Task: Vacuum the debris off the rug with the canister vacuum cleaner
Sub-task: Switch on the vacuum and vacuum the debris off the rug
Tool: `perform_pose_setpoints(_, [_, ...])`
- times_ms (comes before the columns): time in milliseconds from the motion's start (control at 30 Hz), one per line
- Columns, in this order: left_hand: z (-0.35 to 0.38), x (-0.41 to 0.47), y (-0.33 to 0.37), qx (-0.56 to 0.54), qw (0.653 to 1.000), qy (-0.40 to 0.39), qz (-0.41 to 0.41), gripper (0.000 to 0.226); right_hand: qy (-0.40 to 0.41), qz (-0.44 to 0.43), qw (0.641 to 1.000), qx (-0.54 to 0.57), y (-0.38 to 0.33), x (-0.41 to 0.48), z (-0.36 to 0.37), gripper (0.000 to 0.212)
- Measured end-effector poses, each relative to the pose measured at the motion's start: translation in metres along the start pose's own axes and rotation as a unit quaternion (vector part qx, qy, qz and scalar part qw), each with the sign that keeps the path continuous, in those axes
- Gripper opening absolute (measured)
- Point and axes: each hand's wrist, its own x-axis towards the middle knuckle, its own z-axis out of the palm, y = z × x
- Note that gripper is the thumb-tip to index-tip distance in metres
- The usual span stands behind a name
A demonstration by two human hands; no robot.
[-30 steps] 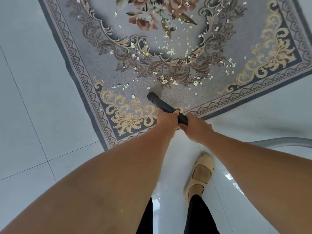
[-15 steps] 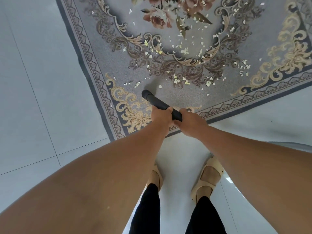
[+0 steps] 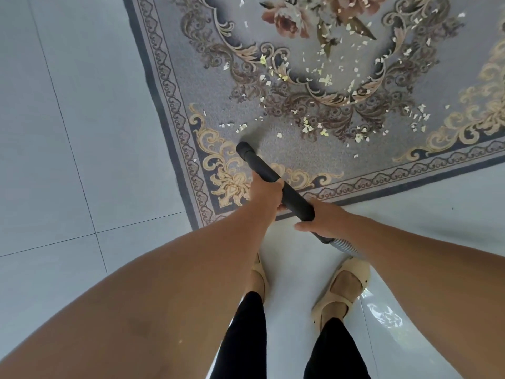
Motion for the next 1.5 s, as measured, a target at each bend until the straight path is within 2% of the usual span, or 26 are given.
perform_pose_setpoints(167, [-0.010,0.002,0.001,-0.029,0.999,0.021,-0.001,0.061,-0.007,-0.011,0.999,-0.045,-0.015,0.002,-0.001,0.060])
perform_pose_setpoints(267, [-0.031,0.007,0.003,-0.049,0.997,0.055,0.000,0.052,-0.023,-0.031,0.998,-0.056,-0.039,0.009,0.000,0.064])
perform_pose_setpoints(400, [-0.065,0.016,0.002,-0.067,0.992,0.106,0.000,0.053,-0.034,-0.066,0.994,-0.079,-0.078,0.015,0.006,0.058])
perform_pose_setpoints(667, [-0.106,0.028,0.000,-0.099,0.978,0.183,-0.020,0.049,-0.054,-0.083,0.993,-0.065,-0.127,0.021,0.031,0.062])
perform_pose_setpoints(867, [-0.110,0.024,0.007,-0.143,0.973,0.172,-0.048,0.046,-0.058,-0.093,0.991,-0.081,-0.133,0.016,0.027,0.062])
perform_pose_setpoints(1033, [-0.100,0.022,0.025,-0.095,0.981,0.171,-0.004,0.048,-0.027,-0.100,0.991,-0.086,-0.132,0.012,0.008,0.052])
perform_pose_setpoints(1167, [-0.089,0.020,0.048,-0.085,0.983,0.164,-0.010,0.051,0.000,-0.108,0.990,-0.090,-0.131,0.015,-0.012,0.047])
perform_pose_setpoints(1367, [-0.072,0.017,0.074,-0.021,0.985,0.114,0.124,0.052,0.105,-0.121,0.986,-0.042,-0.123,0.017,-0.024,0.040])
perform_pose_setpoints(1500, [-0.070,0.029,0.084,-0.040,0.983,0.131,0.125,0.050,0.119,-0.141,0.982,-0.050,-0.130,0.032,-0.032,0.039])
